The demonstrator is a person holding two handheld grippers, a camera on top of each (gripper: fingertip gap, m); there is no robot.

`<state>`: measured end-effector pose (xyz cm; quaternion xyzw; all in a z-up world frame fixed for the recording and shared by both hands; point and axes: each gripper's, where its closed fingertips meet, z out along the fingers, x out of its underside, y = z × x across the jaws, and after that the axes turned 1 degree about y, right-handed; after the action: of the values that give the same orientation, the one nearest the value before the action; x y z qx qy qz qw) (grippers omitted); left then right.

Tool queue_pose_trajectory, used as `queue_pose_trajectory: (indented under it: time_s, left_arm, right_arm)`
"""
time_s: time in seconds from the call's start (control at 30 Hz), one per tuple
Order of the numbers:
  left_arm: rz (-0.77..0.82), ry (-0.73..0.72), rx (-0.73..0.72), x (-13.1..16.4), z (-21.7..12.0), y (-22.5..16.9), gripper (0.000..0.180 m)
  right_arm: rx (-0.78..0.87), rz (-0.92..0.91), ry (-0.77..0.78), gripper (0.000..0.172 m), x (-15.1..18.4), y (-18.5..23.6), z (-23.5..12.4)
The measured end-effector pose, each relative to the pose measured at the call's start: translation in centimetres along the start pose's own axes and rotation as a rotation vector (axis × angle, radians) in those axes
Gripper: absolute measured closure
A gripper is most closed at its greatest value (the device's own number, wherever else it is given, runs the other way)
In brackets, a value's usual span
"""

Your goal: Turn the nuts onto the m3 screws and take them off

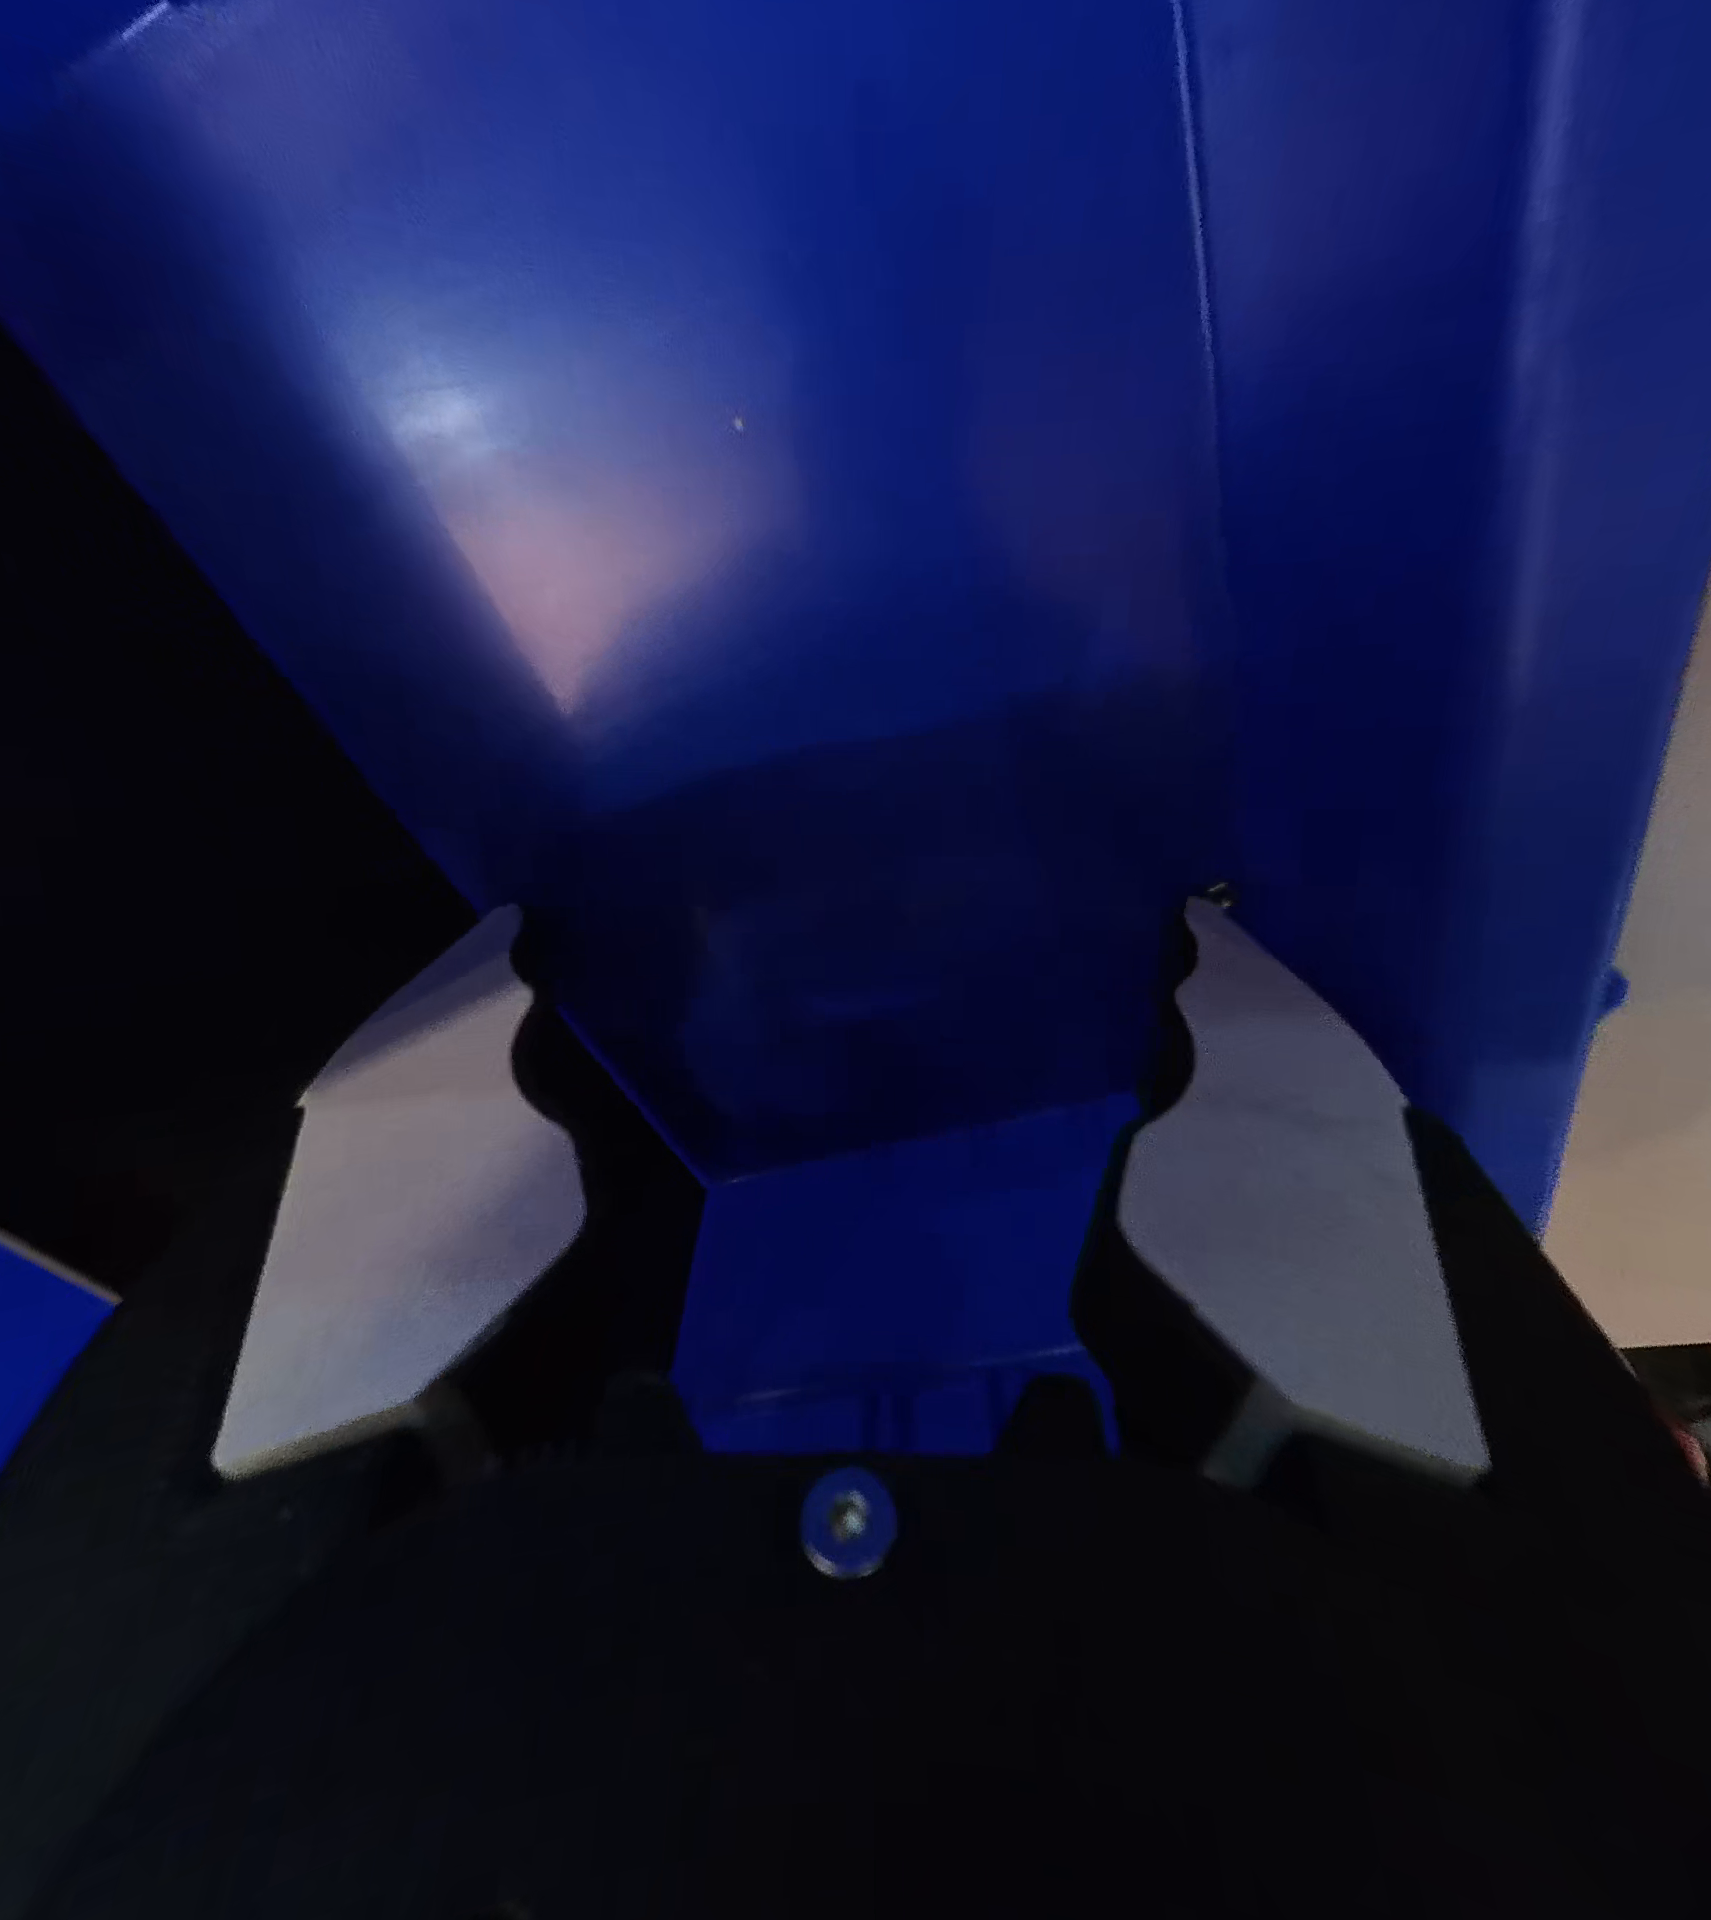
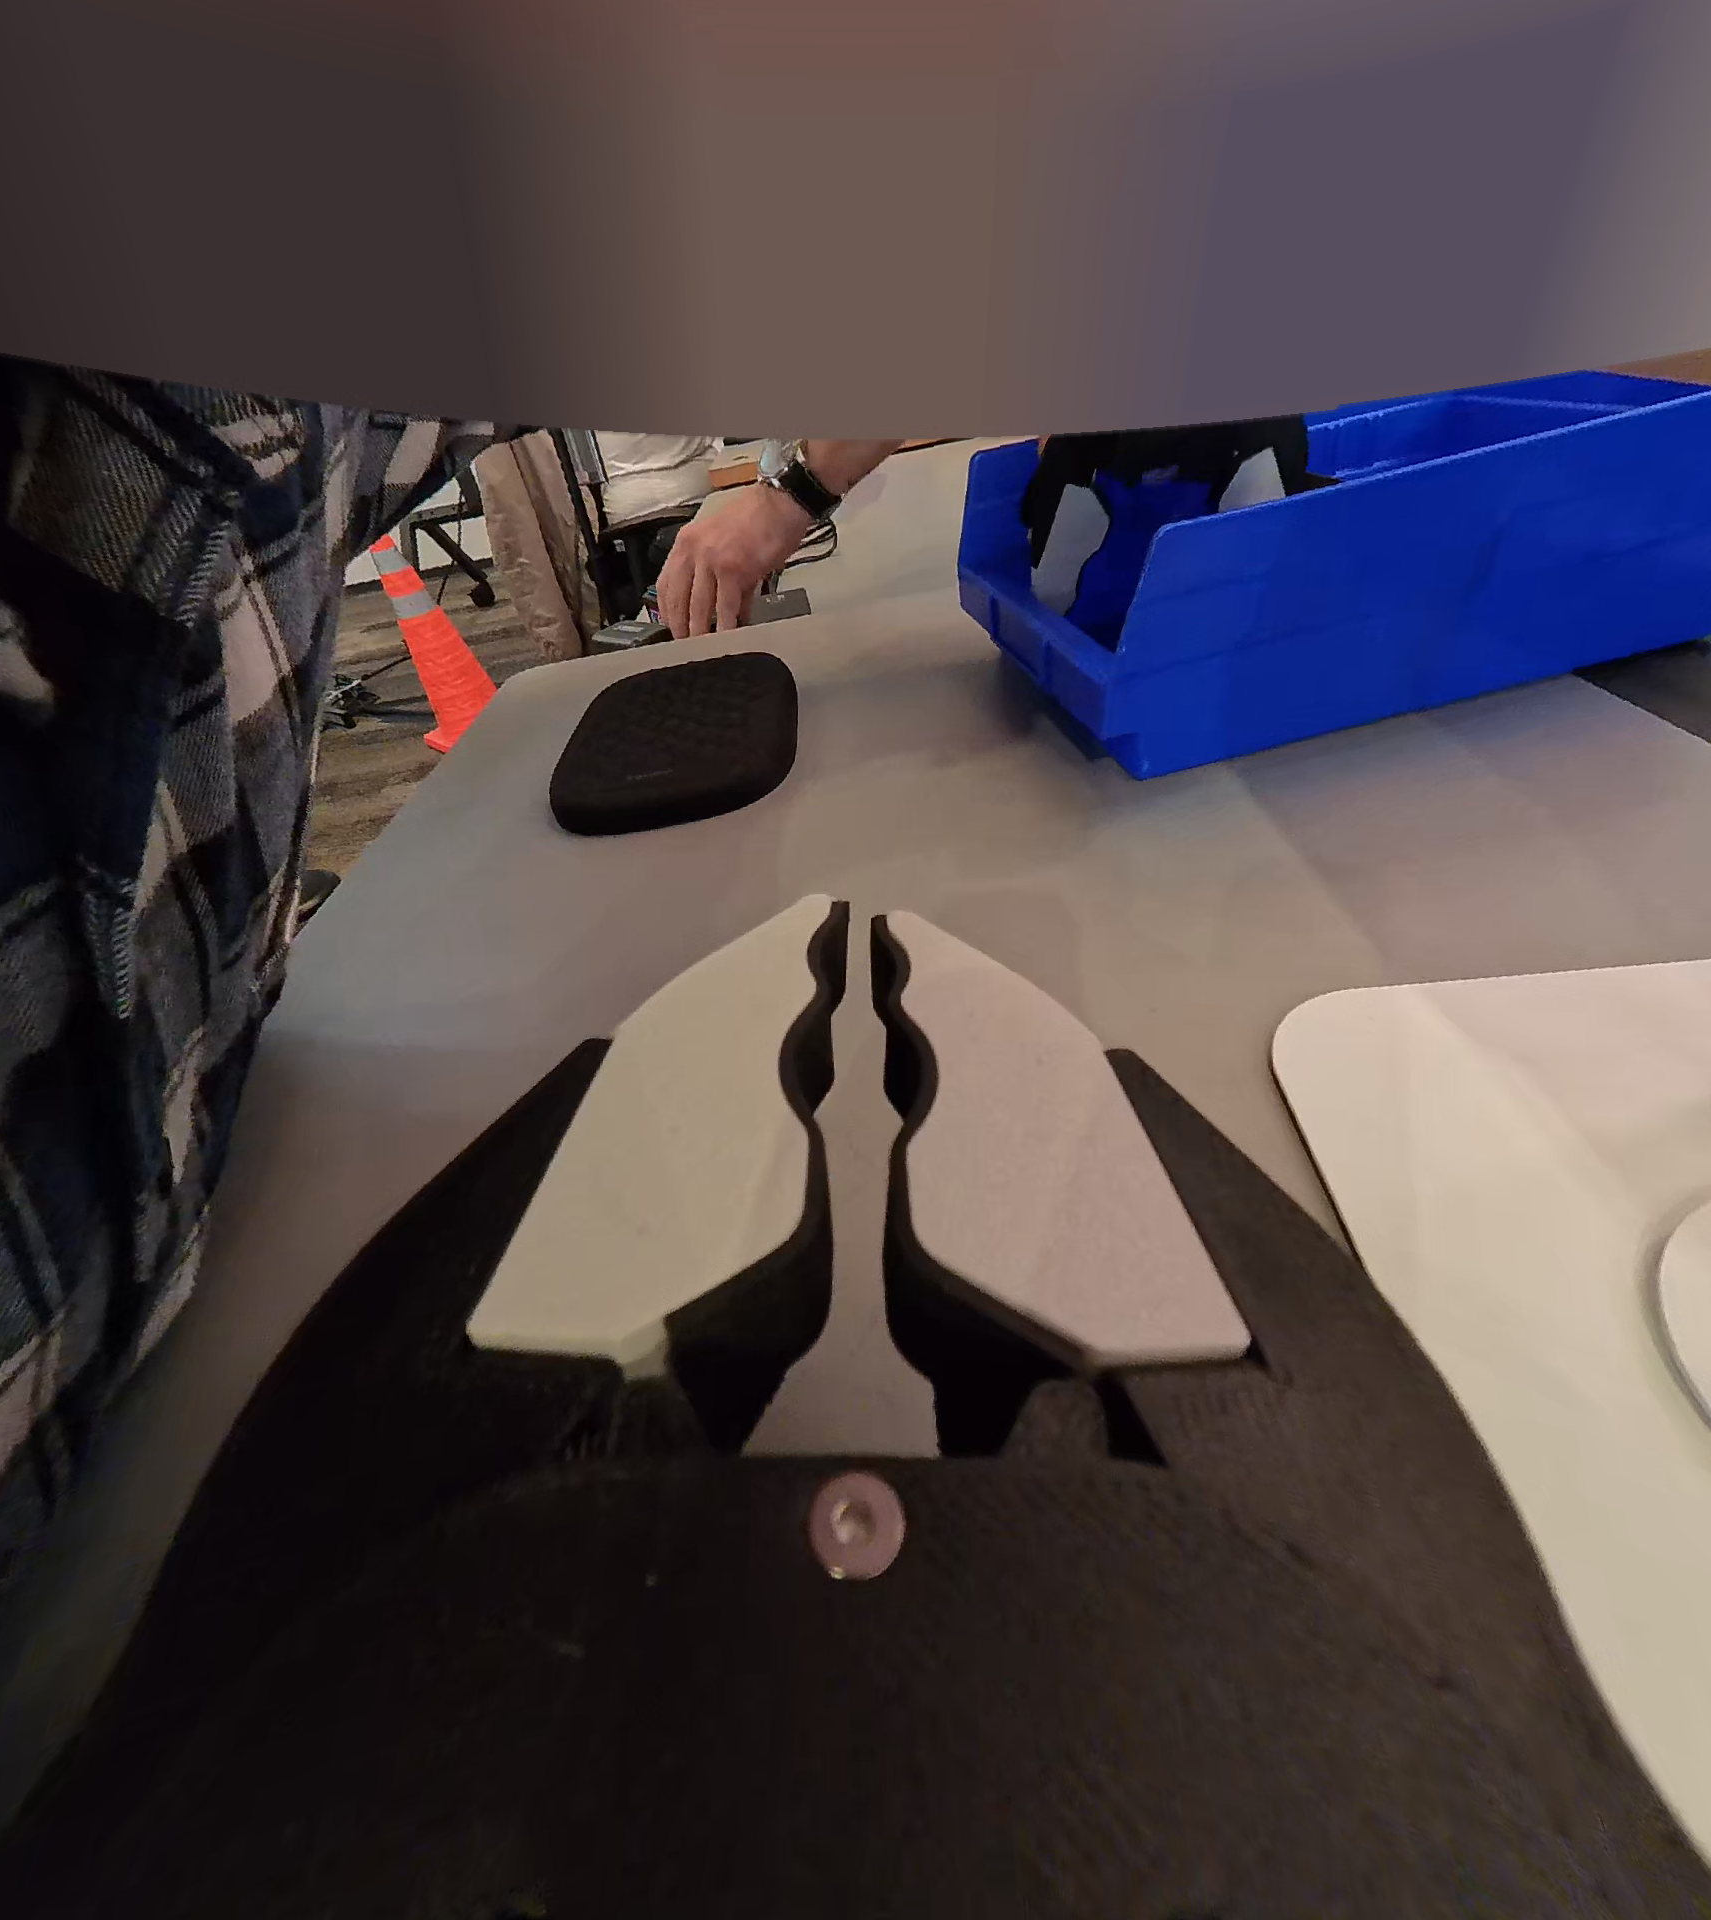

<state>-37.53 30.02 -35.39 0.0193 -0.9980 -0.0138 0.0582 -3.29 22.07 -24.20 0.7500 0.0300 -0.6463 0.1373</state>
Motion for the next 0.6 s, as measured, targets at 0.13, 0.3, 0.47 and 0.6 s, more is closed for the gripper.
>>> queue_pose_trajectory:
  time_s: [0.13, 0.3, 0.47, 0.6]
  left_arm:
    - [0.015, -0.009, -0.016, -0.04, -0.09, 0.00, 0.071]
    - [0.018, -0.040, 0.025, -0.31, -0.42, -0.27, 0.063]
    - [-0.001, -0.025, 0.050, -0.19, -0.25, -0.41, 0.062]
    - [-0.016, 0.006, 0.033, 0.02, 0.03, -0.27, 0.065]
  right_arm:
    - [0.001, -0.001, 0.002, 0.167, 0.04, -0.07, -0.01]
    - [0.000, -0.002, 0.004, 0.167, 0.10, -0.12, -0.04]
    - [0.000, -0.002, 0.004, 0.167, 0.12, -0.22, -0.09]
    - [0.001, -0.003, 0.005, 0.167, 0.16, -0.28, -0.13]
